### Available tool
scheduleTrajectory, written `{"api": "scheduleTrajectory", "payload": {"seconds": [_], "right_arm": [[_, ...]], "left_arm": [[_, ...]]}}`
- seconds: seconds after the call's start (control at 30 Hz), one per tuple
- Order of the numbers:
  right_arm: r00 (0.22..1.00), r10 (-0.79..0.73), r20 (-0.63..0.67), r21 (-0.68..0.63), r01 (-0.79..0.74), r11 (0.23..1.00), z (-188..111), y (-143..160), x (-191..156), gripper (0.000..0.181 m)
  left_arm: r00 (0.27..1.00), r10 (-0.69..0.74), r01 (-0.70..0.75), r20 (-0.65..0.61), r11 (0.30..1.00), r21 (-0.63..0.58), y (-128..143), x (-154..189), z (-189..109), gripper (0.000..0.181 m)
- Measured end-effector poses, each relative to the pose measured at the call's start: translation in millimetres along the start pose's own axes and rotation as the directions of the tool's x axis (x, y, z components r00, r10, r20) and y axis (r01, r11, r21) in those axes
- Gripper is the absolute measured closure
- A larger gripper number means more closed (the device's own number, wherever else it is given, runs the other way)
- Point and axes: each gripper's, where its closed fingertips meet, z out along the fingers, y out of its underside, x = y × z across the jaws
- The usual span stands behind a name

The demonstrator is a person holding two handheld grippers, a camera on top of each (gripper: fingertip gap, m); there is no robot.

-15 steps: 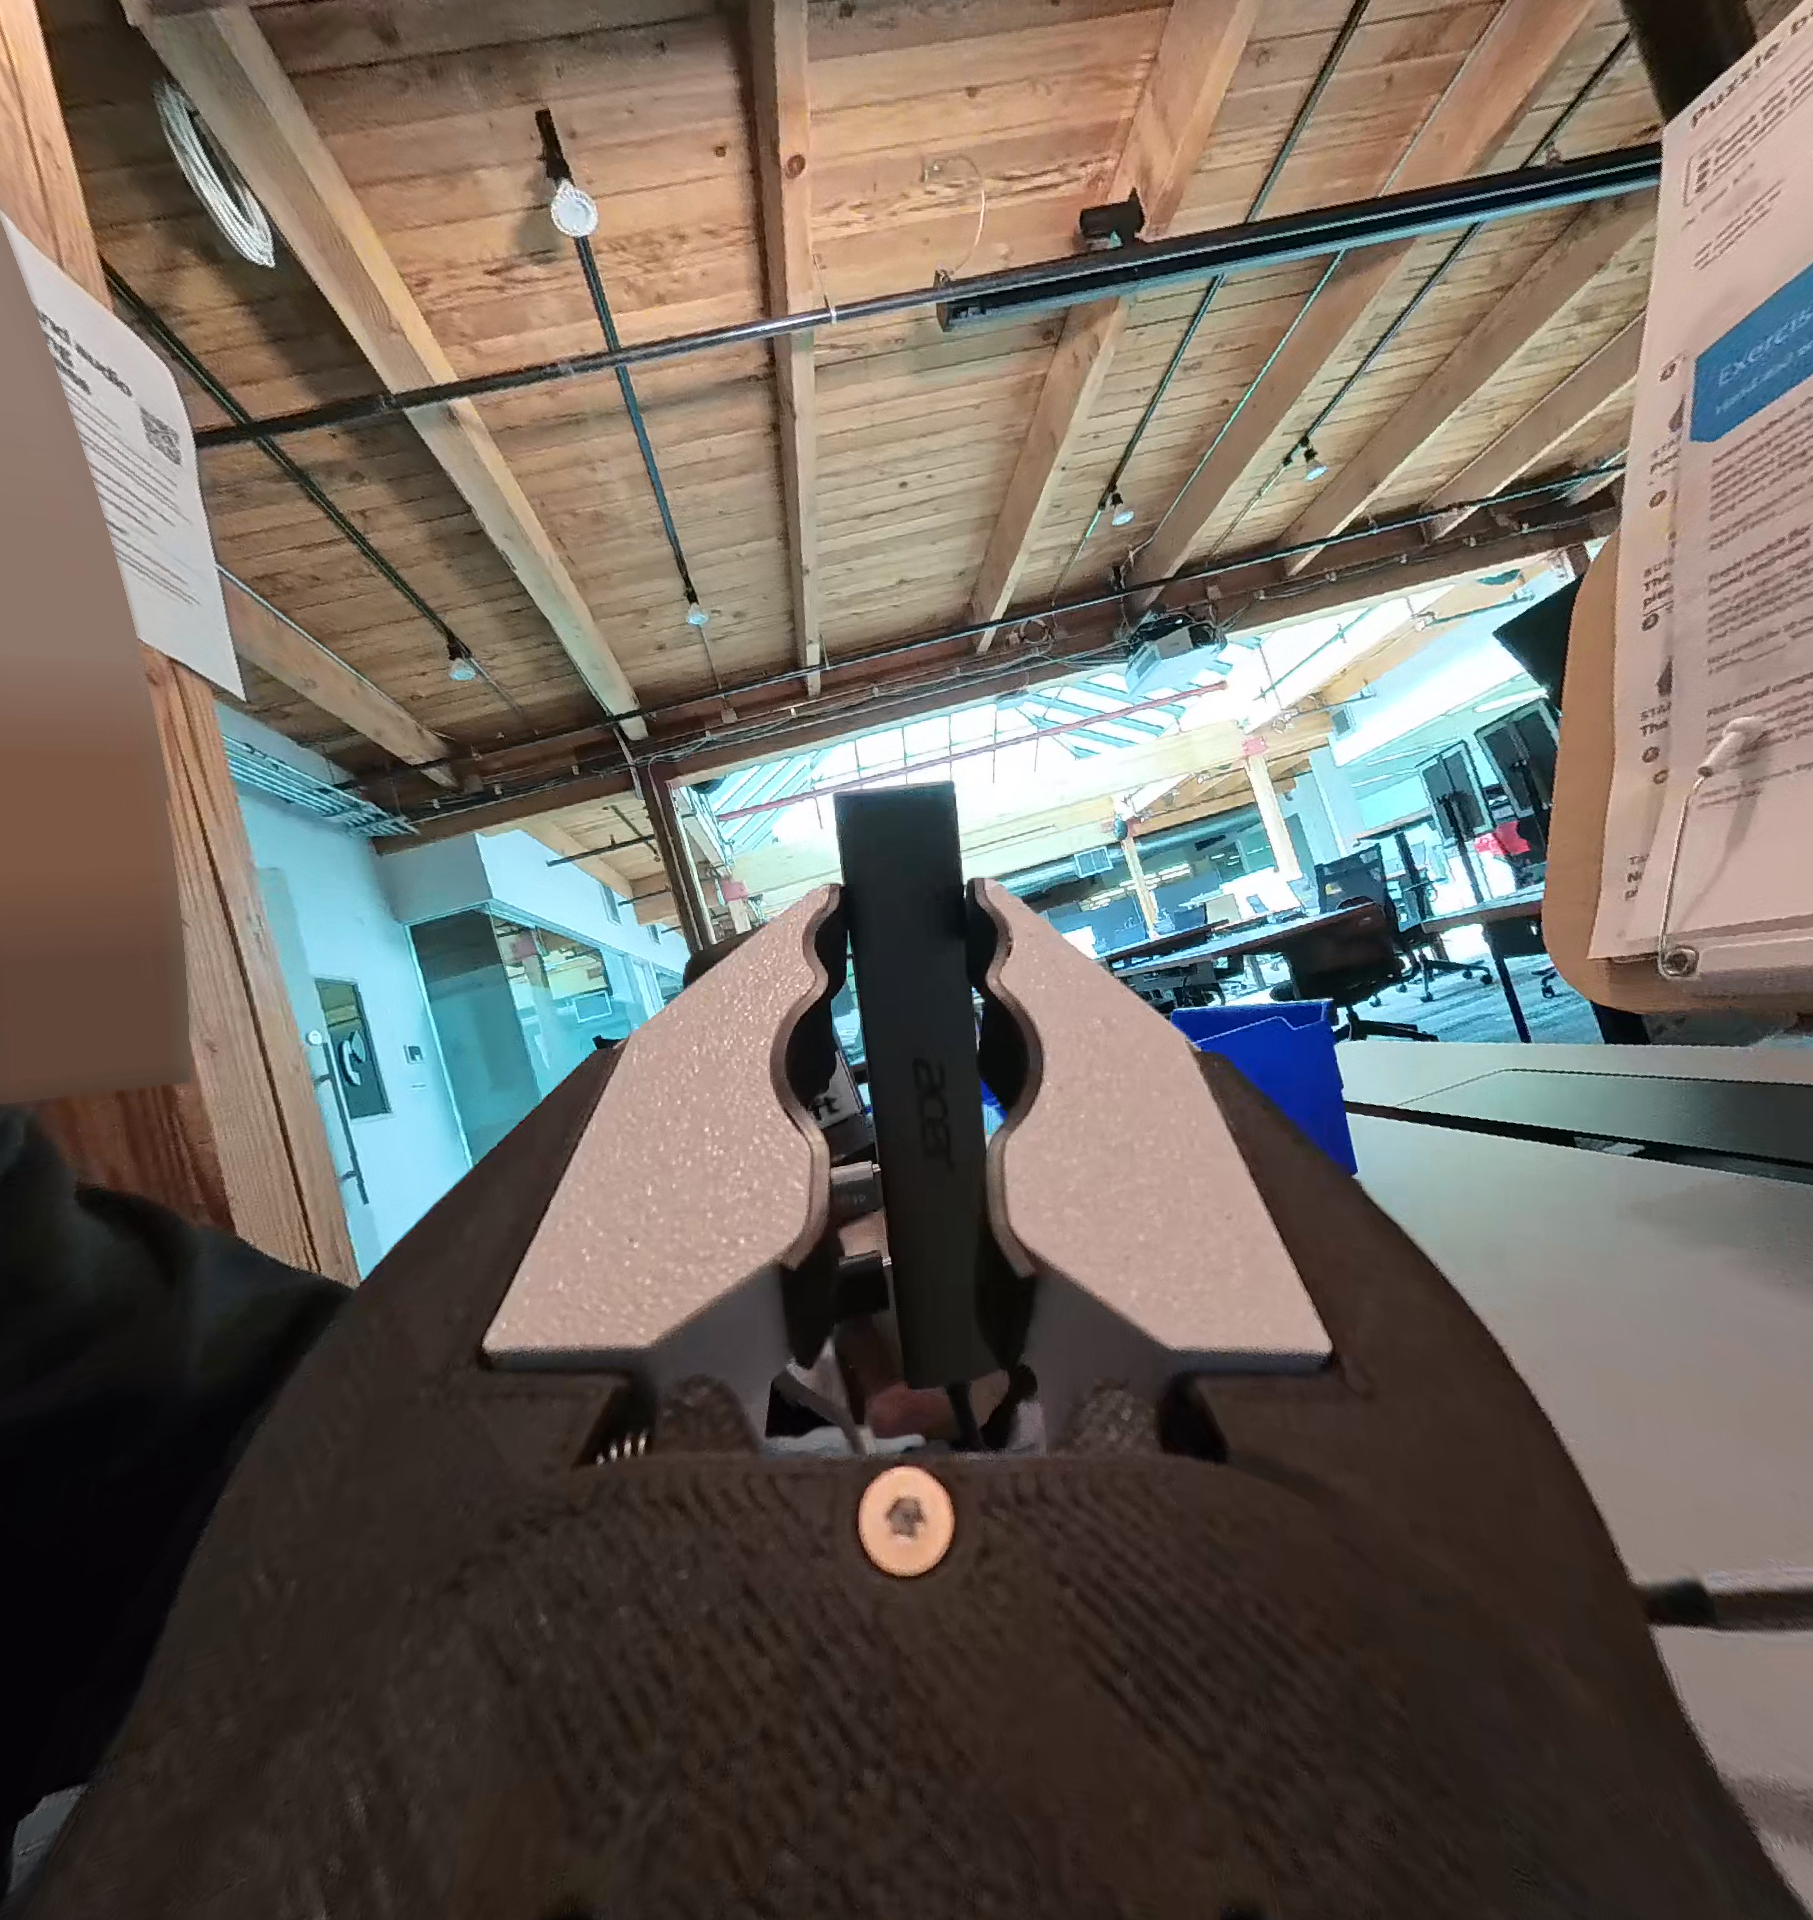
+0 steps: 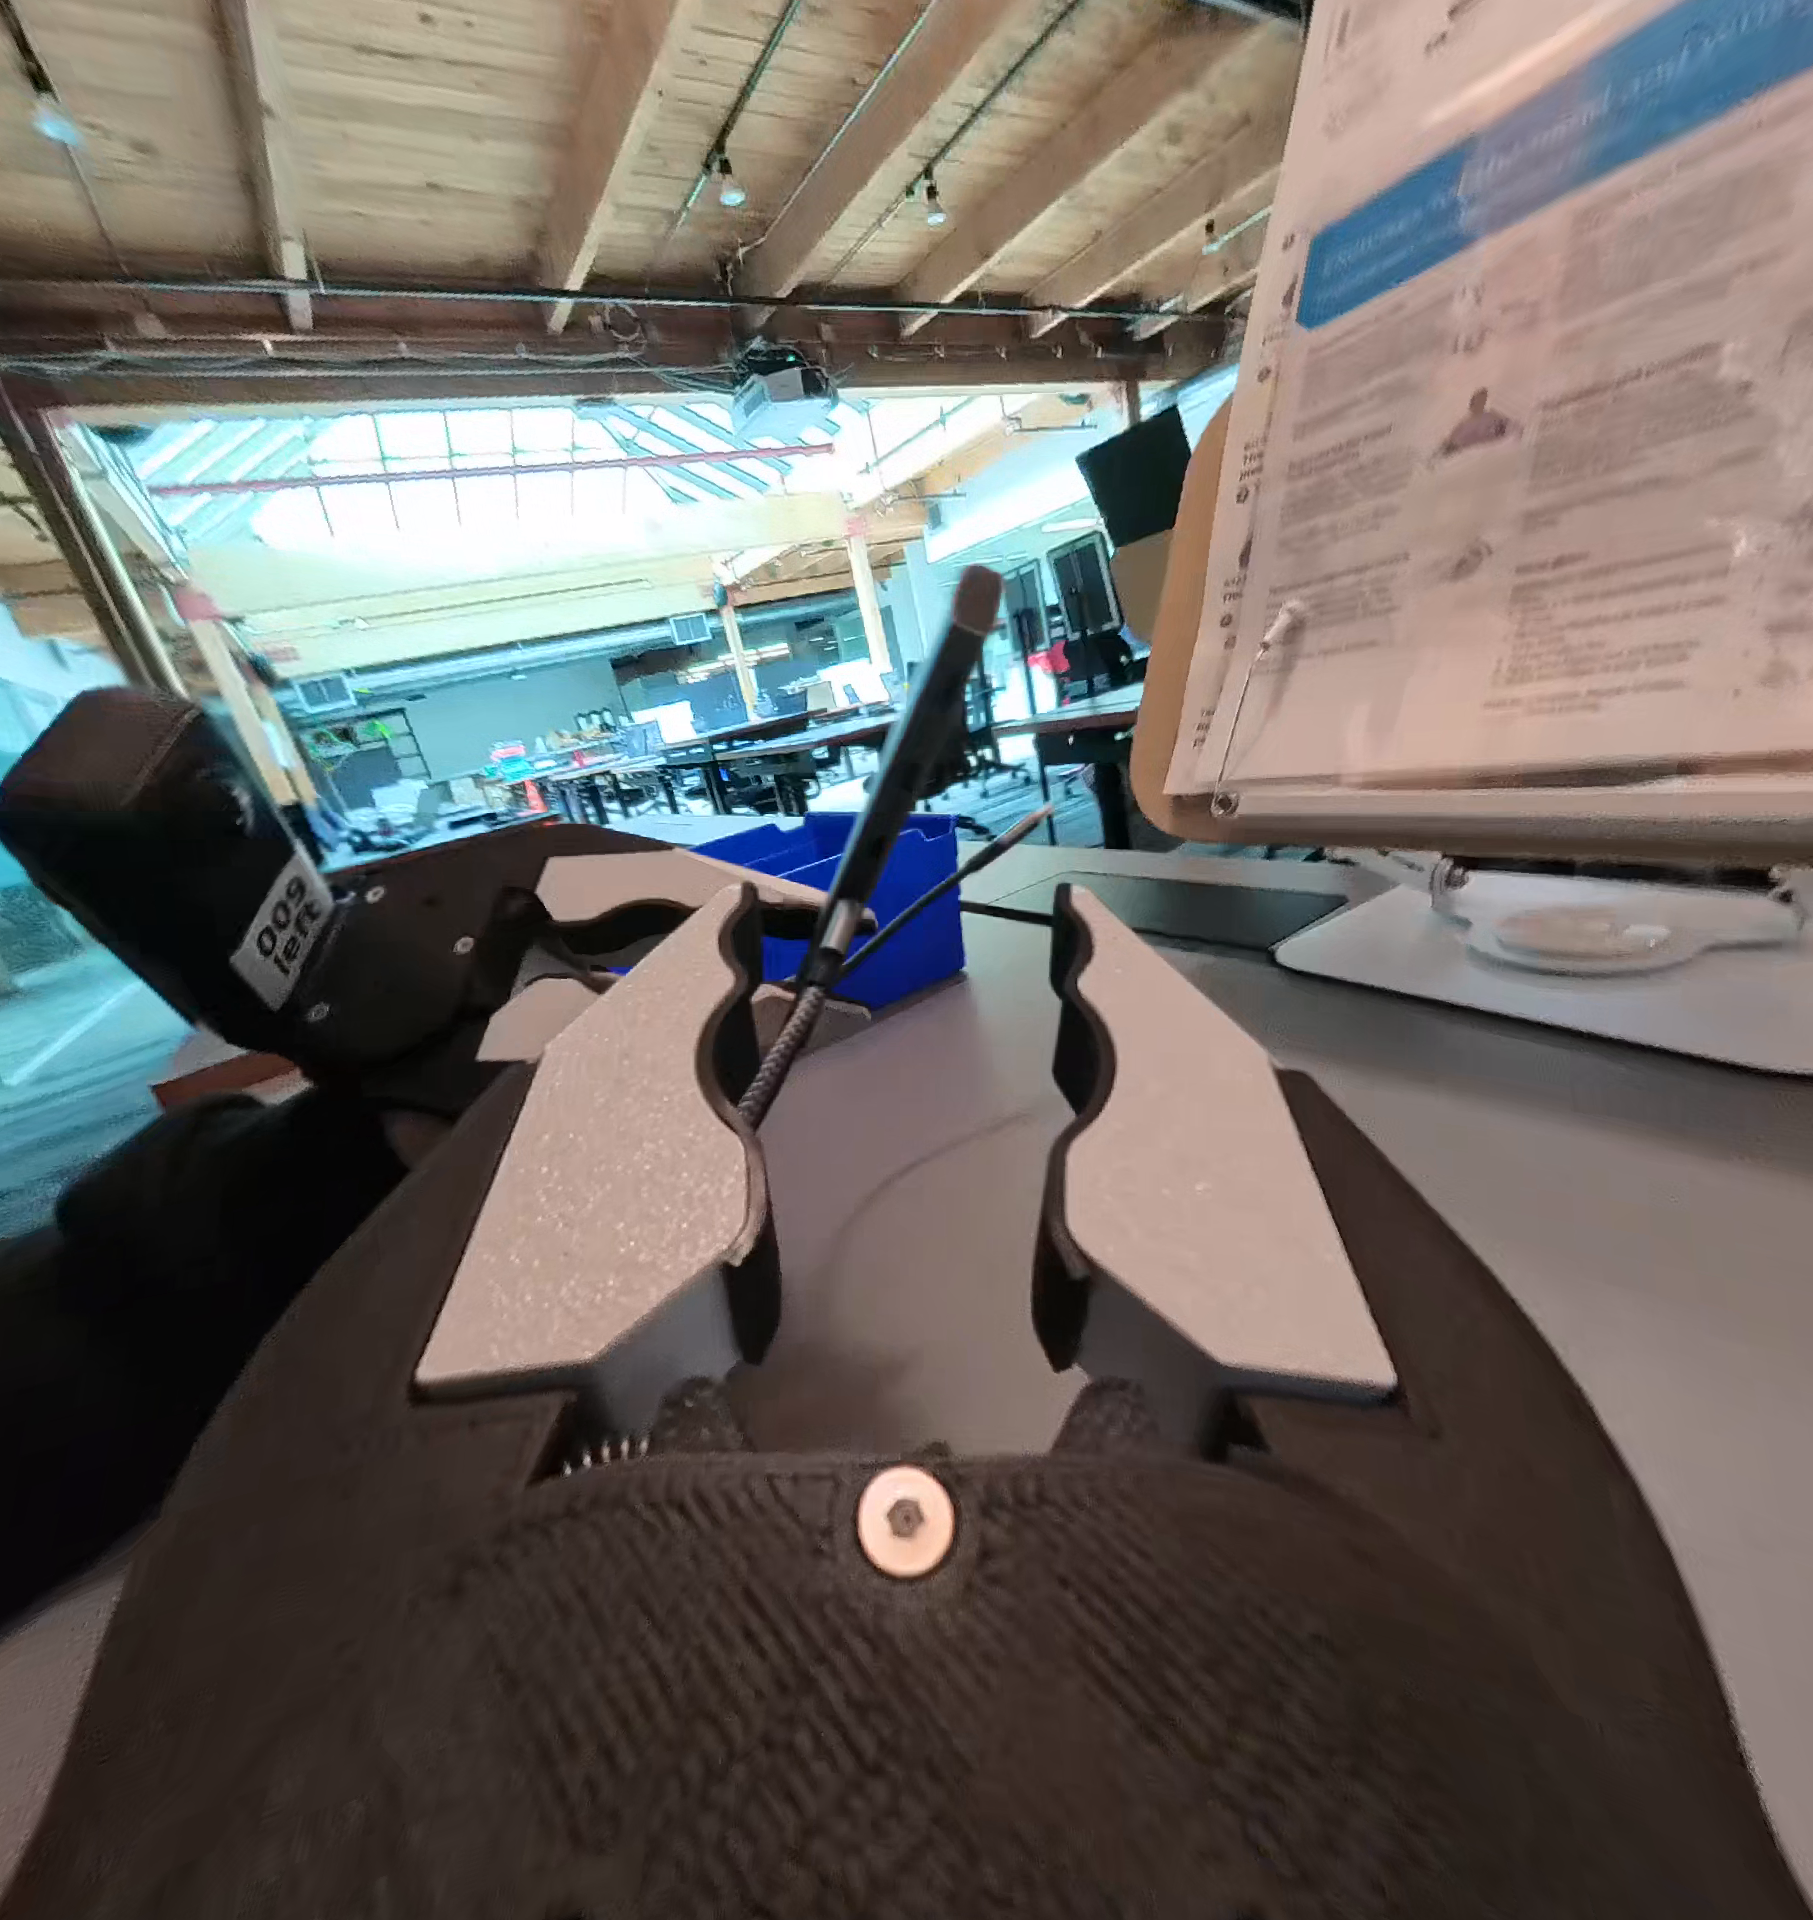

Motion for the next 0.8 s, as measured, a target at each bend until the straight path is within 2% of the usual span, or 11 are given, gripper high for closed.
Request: {"api": "scheduleTrajectory", "payload": {"seconds": [0.07,0.17,0.3,0.4,0.47,0.57,0.63,0.67,0.8], "right_arm": [[0.997,0.071,0.026,-0.015,-0.071,0.997,0,2,0,0.137],[0.981,0.158,0.113,-0.023,-0.156,0.987,-1,1,-8,0.140],[0.959,0.221,0.176,-0.053,-0.215,0.975,0,4,-17,0.149],[0.948,0.226,0.226,-0.079,-0.213,0.974,0,6,-28,0.145],[0.955,0.221,0.198,-0.092,-0.206,0.974,2,9,-25,0.145],[0.956,0.225,0.190,-0.074,-0.215,0.974,1,7,-23,0.147],[0.959,0.224,0.174,-0.039,-0.220,0.975,0,2,-19,0.169],[0.961,0.235,0.144,-0.024,-0.234,0.972,-1,1,-13,0.172],[0.874,0.432,0.222,-0.018,-0.440,0.898,-3,-5,-10,0.173]], "left_arm": [[0.997,0.079,-0.079,0.003,0.997,0.023,-11,5,-2,0.161],[0.988,0.152,-0.152,0.022,0.987,0.042,-22,8,-4,0.160],[0.975,0.215,-0.215,0.051,0.977,-0.011,-16,6,-2,0.161],[0.966,0.244,-0.237,0.080,0.968,-0.087,-5,3,2,0.161],[0.967,0.250,-0.247,0.059,0.968,-0.052,-9,9,3,0.161],[0.960,0.273,-0.270,0.060,0.961,-0.061,-12,12,3,0.161],[0.964,0.260,-0.259,0.053,0.965,-0.024,-17,13,2,0.161],[0.969,0.241,-0.242,0.046,0.970,0.002,-20,14,0,0.161],[0.991,0.136,-0.137,0.014,0.983,0.125,-35,16,-5,0.161]]}}
